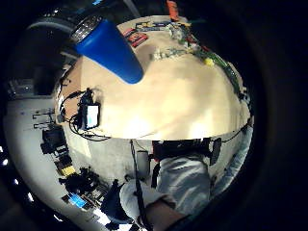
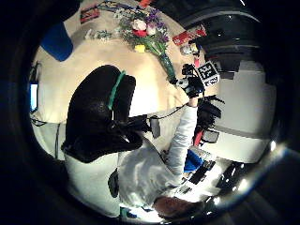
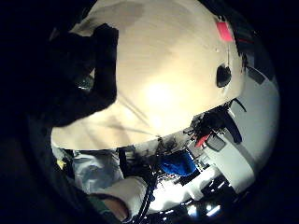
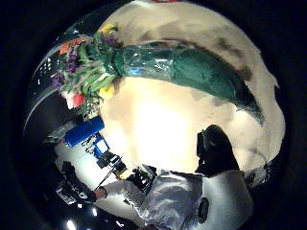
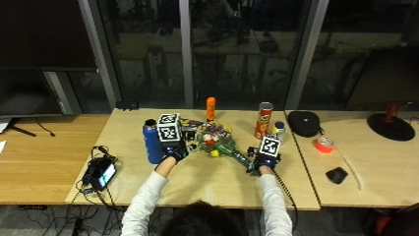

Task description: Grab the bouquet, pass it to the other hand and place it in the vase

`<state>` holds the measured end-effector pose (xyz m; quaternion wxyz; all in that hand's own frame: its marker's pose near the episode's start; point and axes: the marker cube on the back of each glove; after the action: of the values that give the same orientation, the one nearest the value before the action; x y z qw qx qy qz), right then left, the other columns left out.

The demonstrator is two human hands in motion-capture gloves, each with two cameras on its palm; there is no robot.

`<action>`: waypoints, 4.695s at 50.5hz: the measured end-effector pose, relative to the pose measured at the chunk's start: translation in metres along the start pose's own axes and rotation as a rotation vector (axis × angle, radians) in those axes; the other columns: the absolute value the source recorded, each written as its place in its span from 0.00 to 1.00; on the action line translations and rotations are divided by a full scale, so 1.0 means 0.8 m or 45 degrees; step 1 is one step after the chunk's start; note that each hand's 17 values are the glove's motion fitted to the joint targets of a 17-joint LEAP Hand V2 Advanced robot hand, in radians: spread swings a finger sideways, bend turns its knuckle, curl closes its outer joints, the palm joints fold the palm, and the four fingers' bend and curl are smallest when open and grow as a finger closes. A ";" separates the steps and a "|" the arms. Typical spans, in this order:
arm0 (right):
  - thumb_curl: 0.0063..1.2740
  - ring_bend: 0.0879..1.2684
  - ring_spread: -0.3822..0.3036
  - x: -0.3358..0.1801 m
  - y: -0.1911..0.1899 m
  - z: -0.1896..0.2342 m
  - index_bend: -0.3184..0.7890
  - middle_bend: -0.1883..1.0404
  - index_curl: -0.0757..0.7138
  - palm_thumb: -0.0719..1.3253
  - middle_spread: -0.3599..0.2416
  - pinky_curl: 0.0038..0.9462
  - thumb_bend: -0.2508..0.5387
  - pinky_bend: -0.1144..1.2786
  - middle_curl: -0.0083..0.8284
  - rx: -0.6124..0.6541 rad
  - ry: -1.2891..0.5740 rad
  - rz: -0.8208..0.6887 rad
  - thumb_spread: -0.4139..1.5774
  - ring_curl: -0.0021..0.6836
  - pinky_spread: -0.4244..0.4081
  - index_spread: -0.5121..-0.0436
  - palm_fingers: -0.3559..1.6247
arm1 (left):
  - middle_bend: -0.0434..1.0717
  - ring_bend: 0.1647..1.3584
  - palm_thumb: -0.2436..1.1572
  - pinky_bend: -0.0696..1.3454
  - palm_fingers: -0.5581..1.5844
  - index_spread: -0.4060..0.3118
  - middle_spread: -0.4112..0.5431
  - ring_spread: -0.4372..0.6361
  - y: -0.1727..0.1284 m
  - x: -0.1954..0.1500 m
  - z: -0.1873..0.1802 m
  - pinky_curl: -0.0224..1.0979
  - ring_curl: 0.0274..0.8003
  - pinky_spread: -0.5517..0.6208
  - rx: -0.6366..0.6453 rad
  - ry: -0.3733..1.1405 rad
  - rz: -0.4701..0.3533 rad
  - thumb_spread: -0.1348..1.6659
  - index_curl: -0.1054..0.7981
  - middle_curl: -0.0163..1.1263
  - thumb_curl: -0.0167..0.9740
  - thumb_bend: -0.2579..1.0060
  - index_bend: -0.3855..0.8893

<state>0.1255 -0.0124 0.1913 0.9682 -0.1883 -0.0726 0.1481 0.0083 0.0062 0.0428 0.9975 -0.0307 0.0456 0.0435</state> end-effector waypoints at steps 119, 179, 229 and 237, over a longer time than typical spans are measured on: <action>0.32 0.55 0.67 0.014 -0.025 0.046 0.36 0.36 0.23 0.63 0.85 0.36 0.30 0.73 0.42 -0.061 0.097 0.098 0.67 0.51 0.82 0.76 0.31 | 0.20 0.23 0.41 0.18 0.46 0.59 0.64 0.73 -0.014 0.008 0.014 0.35 0.34 0.72 -0.015 -0.013 0.025 0.75 0.54 0.30 0.32 0.19 0.44; 0.36 0.70 0.26 -0.014 -0.031 0.032 0.57 0.75 0.67 0.80 0.29 0.46 0.28 0.54 0.77 0.730 0.013 -0.044 0.70 0.80 0.19 0.61 0.93 | 0.19 0.22 0.41 0.19 0.47 0.59 0.64 0.72 -0.012 0.010 0.013 0.34 0.34 0.71 -0.014 0.012 0.044 0.75 0.55 0.30 0.32 0.19 0.44; 0.55 0.81 0.29 -0.204 0.051 -0.143 0.62 0.86 0.89 0.81 0.33 0.53 0.29 0.63 0.80 0.777 -1.710 -0.753 0.52 0.84 0.21 0.61 0.87 | 0.21 0.28 0.37 0.24 0.43 0.66 0.68 0.72 -0.041 0.032 -0.135 0.36 0.36 0.71 0.392 1.183 0.378 0.65 0.49 0.29 0.34 0.18 0.41; 0.56 0.82 0.29 -0.232 0.067 -0.134 0.62 0.86 0.91 0.81 0.33 0.53 0.29 0.63 0.80 0.721 -1.788 -0.849 0.51 0.84 0.21 0.60 0.87 | 0.20 0.32 0.39 0.28 0.39 0.68 0.69 0.73 -0.060 0.049 -0.128 0.38 0.38 0.71 0.341 1.586 0.467 0.62 0.44 0.30 0.35 0.18 0.37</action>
<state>-0.0427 -0.0602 0.0569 0.7012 0.2304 -0.6727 -0.0511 0.0422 -0.0447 -0.0603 0.7564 0.0825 0.6233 0.1805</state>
